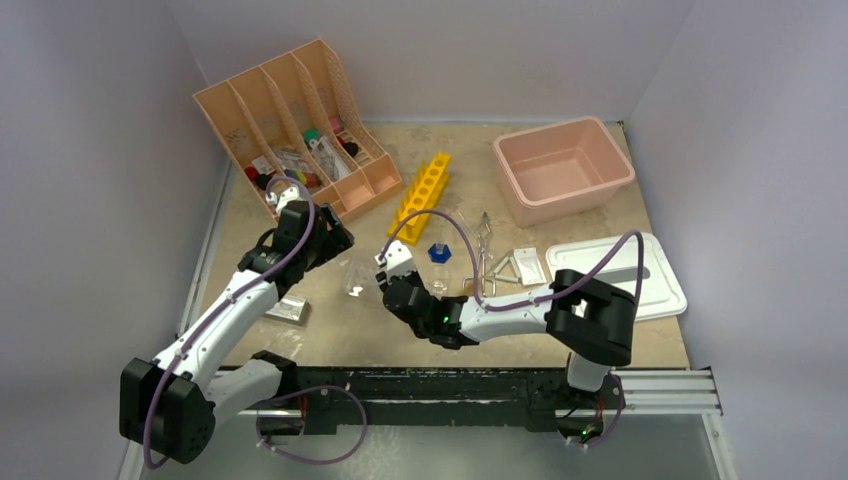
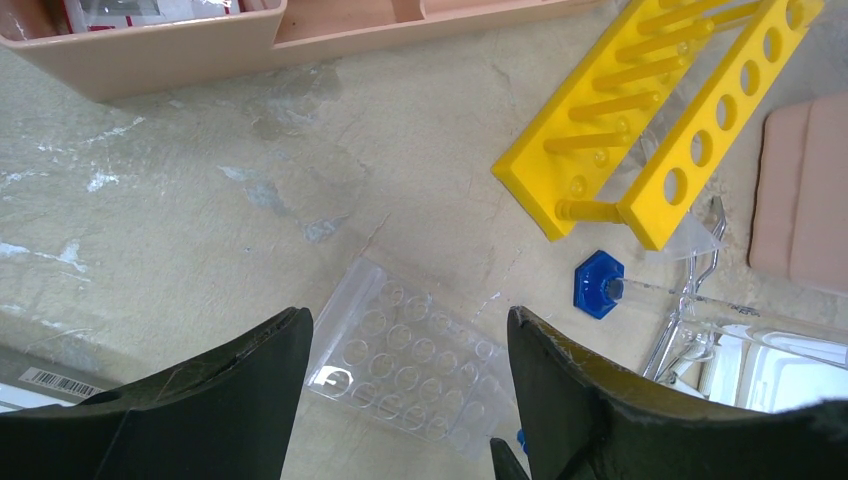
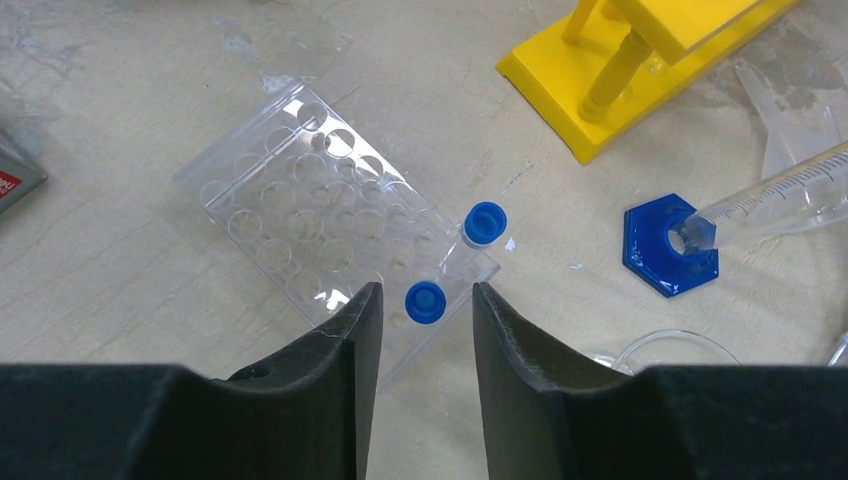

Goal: Organize the chemistry lab equipment

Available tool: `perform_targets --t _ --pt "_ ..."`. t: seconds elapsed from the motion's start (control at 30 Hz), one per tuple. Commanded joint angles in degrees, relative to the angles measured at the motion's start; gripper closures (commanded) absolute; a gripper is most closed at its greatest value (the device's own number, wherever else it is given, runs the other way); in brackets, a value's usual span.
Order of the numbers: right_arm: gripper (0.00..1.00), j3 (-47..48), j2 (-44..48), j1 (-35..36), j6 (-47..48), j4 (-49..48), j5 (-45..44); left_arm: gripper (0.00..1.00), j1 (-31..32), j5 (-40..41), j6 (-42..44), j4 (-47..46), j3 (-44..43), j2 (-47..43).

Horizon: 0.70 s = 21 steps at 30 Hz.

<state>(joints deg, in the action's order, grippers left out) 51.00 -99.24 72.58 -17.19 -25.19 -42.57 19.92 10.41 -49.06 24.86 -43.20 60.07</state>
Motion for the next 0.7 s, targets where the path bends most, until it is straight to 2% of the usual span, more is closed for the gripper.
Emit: perform_targets --t 0.0,0.37,0.5,0.67 --pt "0.58 0.9 2.4 -0.3 -2.8 1.2 -2.6 0.30 -0.3 0.5 -1.1 -2.8 0.5 -1.4" --pt "0.46 9.5 5.6 -1.1 -12.0 21.3 -3.5 0.30 -0.3 2.2 0.1 -3.4 1.7 -3.5" --pt "0.40 12.6 7.2 -2.5 -13.5 25.1 0.3 0.30 -0.3 2.3 1.1 -2.7 0.9 -3.7" --pt "0.39 13.7 10.4 -4.4 -14.8 29.2 6.8 0.30 -0.3 2.0 2.2 -0.7 -0.1 -3.3"
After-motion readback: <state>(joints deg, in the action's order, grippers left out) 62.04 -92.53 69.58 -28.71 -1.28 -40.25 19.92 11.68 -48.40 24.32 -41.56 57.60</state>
